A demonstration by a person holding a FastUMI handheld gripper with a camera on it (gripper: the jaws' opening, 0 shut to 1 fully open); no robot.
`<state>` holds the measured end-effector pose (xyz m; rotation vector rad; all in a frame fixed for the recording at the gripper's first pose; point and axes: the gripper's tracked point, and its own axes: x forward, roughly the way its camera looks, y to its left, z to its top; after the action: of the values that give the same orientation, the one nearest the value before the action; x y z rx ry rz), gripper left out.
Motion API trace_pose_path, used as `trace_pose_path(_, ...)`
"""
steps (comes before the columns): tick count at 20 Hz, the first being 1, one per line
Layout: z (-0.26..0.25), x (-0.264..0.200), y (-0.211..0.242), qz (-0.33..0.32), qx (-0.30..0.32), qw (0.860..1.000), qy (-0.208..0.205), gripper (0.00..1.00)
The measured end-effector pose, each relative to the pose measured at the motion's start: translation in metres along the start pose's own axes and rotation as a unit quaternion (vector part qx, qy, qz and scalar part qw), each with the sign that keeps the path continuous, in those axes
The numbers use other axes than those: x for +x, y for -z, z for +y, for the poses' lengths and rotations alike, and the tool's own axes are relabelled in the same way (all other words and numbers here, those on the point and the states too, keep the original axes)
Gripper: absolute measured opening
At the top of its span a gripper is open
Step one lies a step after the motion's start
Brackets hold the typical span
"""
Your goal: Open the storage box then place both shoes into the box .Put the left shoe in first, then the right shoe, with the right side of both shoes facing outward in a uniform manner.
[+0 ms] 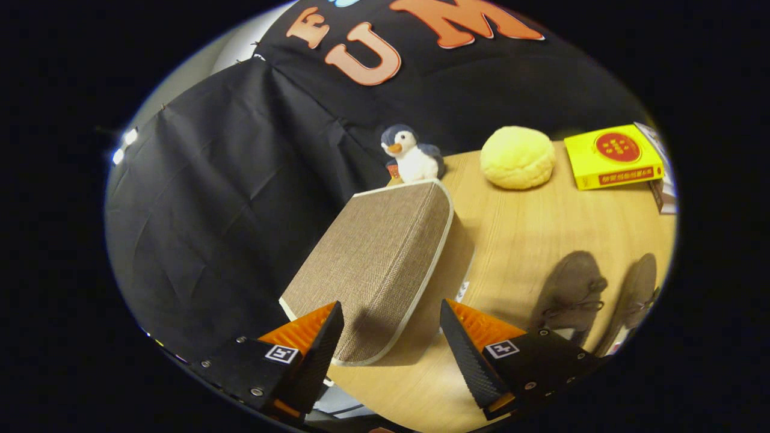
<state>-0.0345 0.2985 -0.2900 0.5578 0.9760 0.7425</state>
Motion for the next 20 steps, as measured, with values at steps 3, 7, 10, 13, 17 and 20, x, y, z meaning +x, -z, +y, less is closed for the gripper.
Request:
trace_pose_path(3,0.004,0.020,0.010,0.022,0.046,0.998,-0.048,0.97)
trace_pose_path(7,0.009,0.032,0.014,0.031,0.136,0.984,-0.112,0.96)
trace_pose_path(10,0.011,0.035,0.016,0.034,0.184,0.972,-0.141,0.94)
trace_pose_path(13,0.015,0.028,0.010,0.021,0.188,0.969,-0.160,0.88)
trace_pose_path(17,0.014,0.020,0.006,0.015,0.201,0.965,-0.170,0.70)
trace_pose_path(20,0.039,-0.010,-0.025,-0.033,0.232,0.943,-0.234,0.60)
